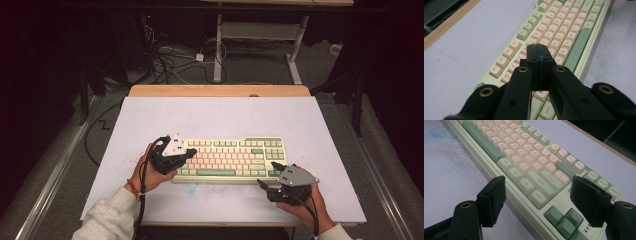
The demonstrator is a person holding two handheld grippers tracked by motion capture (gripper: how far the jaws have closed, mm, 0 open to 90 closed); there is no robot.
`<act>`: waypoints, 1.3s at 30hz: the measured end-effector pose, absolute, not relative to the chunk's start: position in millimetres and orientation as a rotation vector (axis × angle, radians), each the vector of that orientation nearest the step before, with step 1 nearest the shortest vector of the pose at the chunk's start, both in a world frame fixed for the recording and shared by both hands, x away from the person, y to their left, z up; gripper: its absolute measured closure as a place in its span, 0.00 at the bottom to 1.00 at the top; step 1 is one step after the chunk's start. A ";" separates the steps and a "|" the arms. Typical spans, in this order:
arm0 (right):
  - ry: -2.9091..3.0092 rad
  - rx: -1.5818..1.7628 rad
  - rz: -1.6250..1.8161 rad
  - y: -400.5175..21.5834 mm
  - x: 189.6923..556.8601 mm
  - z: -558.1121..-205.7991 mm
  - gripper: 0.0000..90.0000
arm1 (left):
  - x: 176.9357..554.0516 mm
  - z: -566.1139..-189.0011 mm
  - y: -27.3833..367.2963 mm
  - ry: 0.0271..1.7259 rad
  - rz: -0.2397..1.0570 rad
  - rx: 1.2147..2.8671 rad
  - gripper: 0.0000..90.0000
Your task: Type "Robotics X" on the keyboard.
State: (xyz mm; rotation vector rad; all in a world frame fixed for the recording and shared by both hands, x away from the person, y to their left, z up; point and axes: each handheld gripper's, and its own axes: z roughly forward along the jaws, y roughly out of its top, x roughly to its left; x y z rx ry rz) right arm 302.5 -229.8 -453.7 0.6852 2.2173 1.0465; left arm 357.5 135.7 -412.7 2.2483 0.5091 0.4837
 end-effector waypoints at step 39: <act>2.249 0.667 1.031 -224.1 302.3 -457.4 0.33 | 347.3 -438.1 85.6 0.359 0.397 2.414 0.97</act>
